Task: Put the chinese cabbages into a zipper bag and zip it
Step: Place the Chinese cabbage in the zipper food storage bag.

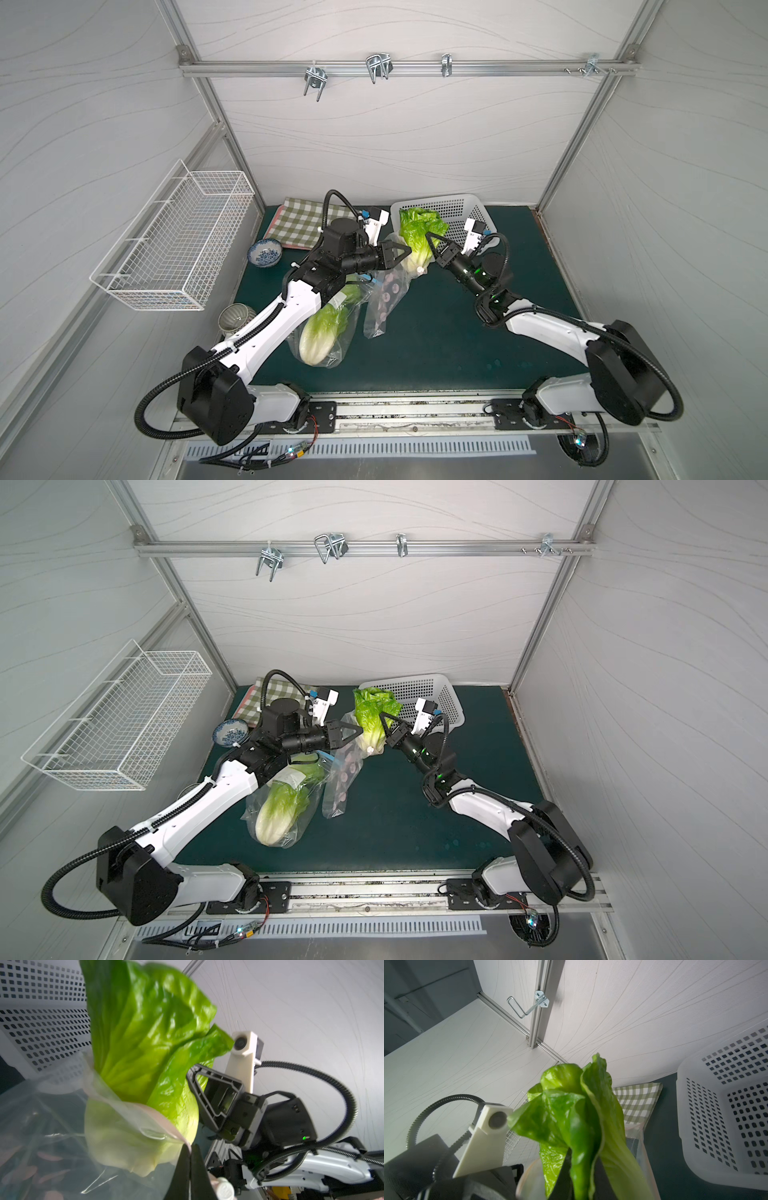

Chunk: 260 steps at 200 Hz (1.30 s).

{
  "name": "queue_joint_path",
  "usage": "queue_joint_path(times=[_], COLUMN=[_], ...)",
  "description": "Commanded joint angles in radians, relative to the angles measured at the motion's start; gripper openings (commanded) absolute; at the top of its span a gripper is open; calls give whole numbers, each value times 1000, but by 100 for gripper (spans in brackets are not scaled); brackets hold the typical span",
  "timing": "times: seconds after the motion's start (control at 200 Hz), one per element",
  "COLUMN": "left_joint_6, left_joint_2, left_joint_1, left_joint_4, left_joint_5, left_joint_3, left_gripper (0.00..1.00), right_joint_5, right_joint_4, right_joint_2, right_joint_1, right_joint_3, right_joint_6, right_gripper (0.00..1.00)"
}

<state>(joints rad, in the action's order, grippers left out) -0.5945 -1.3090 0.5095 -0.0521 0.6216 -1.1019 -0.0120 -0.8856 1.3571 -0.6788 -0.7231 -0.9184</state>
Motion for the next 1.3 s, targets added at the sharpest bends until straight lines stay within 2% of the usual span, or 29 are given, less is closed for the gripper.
queue_joint_path(times=[0.0,0.09,0.185,0.36,0.4,0.52,0.615,0.75,0.855,1.121,1.296], left_joint_6=[141,148,132,90,85,115,152,242,289,366,362], left_joint_2=[28,39,41,53,56,46,60,116,141,150,190], left_joint_1=[22,27,23,-23,-30,-32,-32,-32,-32,-32,-37], left_joint_4=[3,29,66,114,126,131,147,123,123,37,89], left_joint_5=[105,130,116,99,110,140,145,144,141,146,141], left_joint_3=[14,32,35,48,46,21,36,89,130,109,175], left_gripper=[1,2,2,2,2,2,1,1,0,0,0], right_joint_5=[116,215,246,166,138,11,-52,-73,-152,-307,-413], right_joint_4=[67,-231,-495,-489,-454,-277,-164,-54,46,395,657], right_joint_2=[-50,1,107,111,101,81,57,5,-32,-144,-142], right_joint_1=[-52,-129,-190,-237,-238,-232,-231,-198,-151,-55,3], right_joint_3=[-17,63,92,85,82,51,46,81,79,-3,-119], right_joint_6=[37,174,243,381,400,403,404,364,323,325,333], right_gripper=[0,4,5,6,8,23,29,34,39,46,48])
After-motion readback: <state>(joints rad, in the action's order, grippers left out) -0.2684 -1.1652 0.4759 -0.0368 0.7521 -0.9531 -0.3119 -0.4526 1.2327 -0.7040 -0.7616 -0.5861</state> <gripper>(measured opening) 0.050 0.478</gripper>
